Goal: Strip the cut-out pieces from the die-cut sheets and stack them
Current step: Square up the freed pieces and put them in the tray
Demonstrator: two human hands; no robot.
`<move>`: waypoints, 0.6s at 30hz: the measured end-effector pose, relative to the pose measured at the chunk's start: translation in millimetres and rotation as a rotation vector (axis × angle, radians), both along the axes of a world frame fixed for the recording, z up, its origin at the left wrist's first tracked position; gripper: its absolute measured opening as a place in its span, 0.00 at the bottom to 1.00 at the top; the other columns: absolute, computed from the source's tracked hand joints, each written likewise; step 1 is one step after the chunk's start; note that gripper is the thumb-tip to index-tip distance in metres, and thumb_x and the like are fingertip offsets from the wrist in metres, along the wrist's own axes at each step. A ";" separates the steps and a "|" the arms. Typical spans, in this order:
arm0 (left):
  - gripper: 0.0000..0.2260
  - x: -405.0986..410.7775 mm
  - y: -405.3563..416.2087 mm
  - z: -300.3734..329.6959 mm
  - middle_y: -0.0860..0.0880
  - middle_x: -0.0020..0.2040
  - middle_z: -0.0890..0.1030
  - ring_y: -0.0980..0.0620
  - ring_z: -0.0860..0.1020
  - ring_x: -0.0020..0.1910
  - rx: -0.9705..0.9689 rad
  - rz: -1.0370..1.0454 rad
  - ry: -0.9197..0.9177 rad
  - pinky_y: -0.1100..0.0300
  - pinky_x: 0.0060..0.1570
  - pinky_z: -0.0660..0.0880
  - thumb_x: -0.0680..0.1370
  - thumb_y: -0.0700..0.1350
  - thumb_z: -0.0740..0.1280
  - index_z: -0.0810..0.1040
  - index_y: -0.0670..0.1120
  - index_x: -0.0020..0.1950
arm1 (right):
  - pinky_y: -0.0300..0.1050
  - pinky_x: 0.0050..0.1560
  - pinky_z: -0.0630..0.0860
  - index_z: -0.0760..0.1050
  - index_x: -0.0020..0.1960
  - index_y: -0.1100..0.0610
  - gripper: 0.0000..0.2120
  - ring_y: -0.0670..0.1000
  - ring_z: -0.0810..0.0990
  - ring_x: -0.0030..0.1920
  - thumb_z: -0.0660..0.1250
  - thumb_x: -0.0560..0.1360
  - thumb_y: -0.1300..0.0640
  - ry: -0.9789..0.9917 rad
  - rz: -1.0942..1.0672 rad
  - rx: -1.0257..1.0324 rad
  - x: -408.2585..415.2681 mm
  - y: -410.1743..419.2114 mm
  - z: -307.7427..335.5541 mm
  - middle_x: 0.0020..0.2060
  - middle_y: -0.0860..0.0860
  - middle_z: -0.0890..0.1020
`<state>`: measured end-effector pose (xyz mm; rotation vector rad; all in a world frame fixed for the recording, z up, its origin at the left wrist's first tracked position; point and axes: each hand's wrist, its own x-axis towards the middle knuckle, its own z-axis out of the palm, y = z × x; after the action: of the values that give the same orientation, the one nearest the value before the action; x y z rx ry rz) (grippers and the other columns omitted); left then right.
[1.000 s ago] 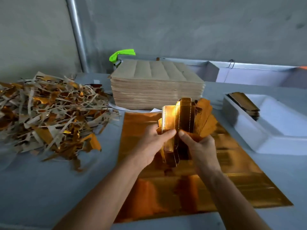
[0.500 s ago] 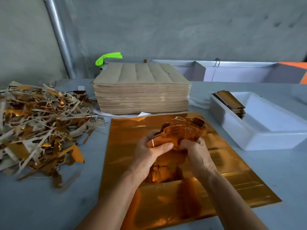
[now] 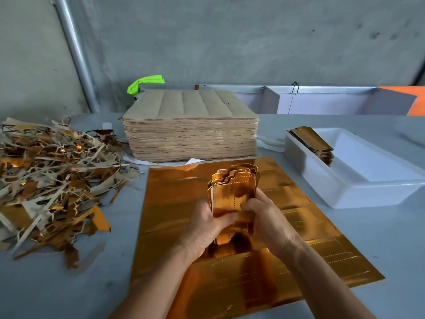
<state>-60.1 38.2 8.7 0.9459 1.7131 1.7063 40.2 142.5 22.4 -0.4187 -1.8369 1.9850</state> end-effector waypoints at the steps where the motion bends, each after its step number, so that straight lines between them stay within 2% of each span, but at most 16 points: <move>1: 0.09 0.1 0.3 2.0 0.43 0.47 0.83 0.46 0.82 0.50 -0.008 0.028 0.003 0.44 0.56 0.77 0.72 0.41 0.73 0.80 0.44 0.52 | 0.47 0.48 0.78 0.79 0.53 0.45 0.14 0.52 0.81 0.53 0.59 0.72 0.56 0.015 -0.012 -0.009 1.0 0.3 -0.1 0.49 0.51 0.84; 3: 0.11 -3.1 1.8 7.4 0.42 0.47 0.83 0.47 0.81 0.49 -0.014 0.055 0.019 0.47 0.55 0.78 0.72 0.44 0.74 0.79 0.43 0.52 | 0.48 0.48 0.79 0.78 0.54 0.45 0.14 0.52 0.81 0.53 0.59 0.73 0.54 0.062 -0.058 -0.006 1.2 -0.4 0.8 0.51 0.51 0.83; 6: 0.13 -5.4 0.7 9.7 0.46 0.46 0.84 0.50 0.82 0.48 -0.089 0.038 0.057 0.56 0.51 0.79 0.70 0.47 0.75 0.79 0.45 0.51 | 0.41 0.41 0.80 0.78 0.52 0.43 0.14 0.49 0.82 0.48 0.57 0.78 0.59 0.091 -0.179 0.002 1.8 -11.5 -2.7 0.47 0.49 0.84; 9: 0.11 -0.3 -1.7 0.6 0.46 0.45 0.84 0.50 0.82 0.48 -0.200 0.049 0.047 0.56 0.53 0.78 0.72 0.46 0.74 0.80 0.45 0.52 | 0.55 0.50 0.81 0.76 0.55 0.47 0.14 0.54 0.82 0.51 0.56 0.78 0.60 -0.004 -0.192 -0.001 2.4 -25.1 -11.7 0.49 0.54 0.83; 10: 0.12 -0.7 -2.2 -0.4 0.47 0.46 0.84 0.50 0.81 0.49 -0.205 0.062 0.030 0.56 0.53 0.78 0.71 0.46 0.74 0.80 0.45 0.52 | 0.56 0.52 0.80 0.76 0.55 0.48 0.13 0.54 0.81 0.52 0.56 0.78 0.60 -0.016 -0.191 0.005 2.8 -26.7 -9.7 0.50 0.54 0.83; 12: 0.14 -4.6 -2.6 -0.1 0.47 0.46 0.83 0.51 0.81 0.50 -0.191 0.077 0.010 0.56 0.53 0.77 0.70 0.46 0.75 0.79 0.45 0.53 | 0.51 0.53 0.79 0.77 0.55 0.47 0.14 0.52 0.81 0.53 0.57 0.78 0.60 0.008 -0.198 0.057 2.7 -22.7 -2.9 0.51 0.52 0.82; 15: 0.16 -7.6 -2.3 3.2 0.49 0.47 0.84 0.53 0.81 0.49 -0.129 0.099 -0.005 0.58 0.51 0.78 0.69 0.45 0.76 0.79 0.48 0.54 | 0.41 0.49 0.77 0.77 0.54 0.45 0.16 0.45 0.80 0.52 0.56 0.78 0.62 0.064 -0.191 0.132 1.3 -17.4 5.9 0.49 0.47 0.82; 18: 0.11 -6.0 -1.8 -1.6 0.53 0.44 0.84 0.56 0.82 0.45 -0.160 0.116 0.011 0.65 0.44 0.77 0.69 0.44 0.76 0.80 0.50 0.50 | 0.41 0.51 0.79 0.76 0.58 0.44 0.18 0.44 0.80 0.53 0.54 0.80 0.62 0.045 -0.193 0.128 -2.5 -24.2 -2.4 0.51 0.47 0.82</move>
<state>-66.1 36.4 7.1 0.7993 1.9133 1.6088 37.7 118.3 20.0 -0.4881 -1.8101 1.7260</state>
